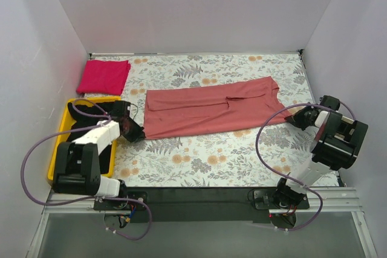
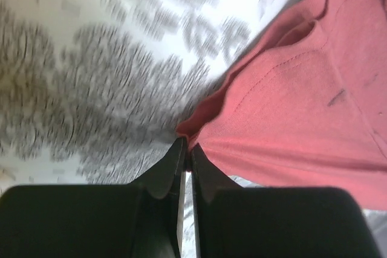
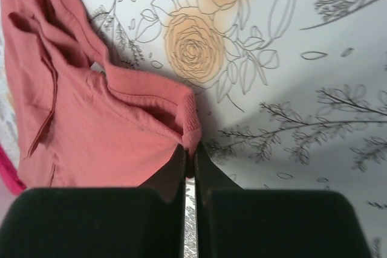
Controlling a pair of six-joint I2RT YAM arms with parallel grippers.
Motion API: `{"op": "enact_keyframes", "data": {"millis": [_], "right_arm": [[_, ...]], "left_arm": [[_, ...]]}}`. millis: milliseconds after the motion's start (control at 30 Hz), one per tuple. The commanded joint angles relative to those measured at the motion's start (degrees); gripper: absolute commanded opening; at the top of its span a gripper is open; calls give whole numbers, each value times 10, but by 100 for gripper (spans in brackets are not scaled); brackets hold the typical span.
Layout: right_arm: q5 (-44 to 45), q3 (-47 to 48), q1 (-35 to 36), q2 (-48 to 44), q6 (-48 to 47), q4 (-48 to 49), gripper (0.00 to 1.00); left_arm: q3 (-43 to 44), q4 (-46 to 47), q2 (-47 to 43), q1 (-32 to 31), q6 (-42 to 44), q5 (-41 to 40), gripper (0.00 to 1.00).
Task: Fold and stack the t-shirts
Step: Fold the tshirt
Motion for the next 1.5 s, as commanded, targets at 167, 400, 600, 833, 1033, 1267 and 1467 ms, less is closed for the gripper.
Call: {"op": "enact_keyframes", "data": {"millis": [167,400,600,833,1033,1267,1467], "right_arm": [[121,54,-9,-37,-69,-111,20],[167,113,44,-93,-79,-167,51],[249,156,59,-160,-95,-196,57],[122,188,188,-150,-128,-193,58],[73,142,340,-132,-157,-199,57],[62,89,408,-142,-178,-204,57],[59,60,428,-142,-178,-205,57]], "left_arm": [[-62,-58,-139,0,-29,54,38],[47,-56,-130,-5,134,-8,59],[94,-15,-82,-80,259,-1,68],[153,8,-4,-133,411,56,65],[205,-5,57,-149,508,80,53],[236,-39,122,-155,587,138,54],[248,-55,155,-156,603,162,44]]}}
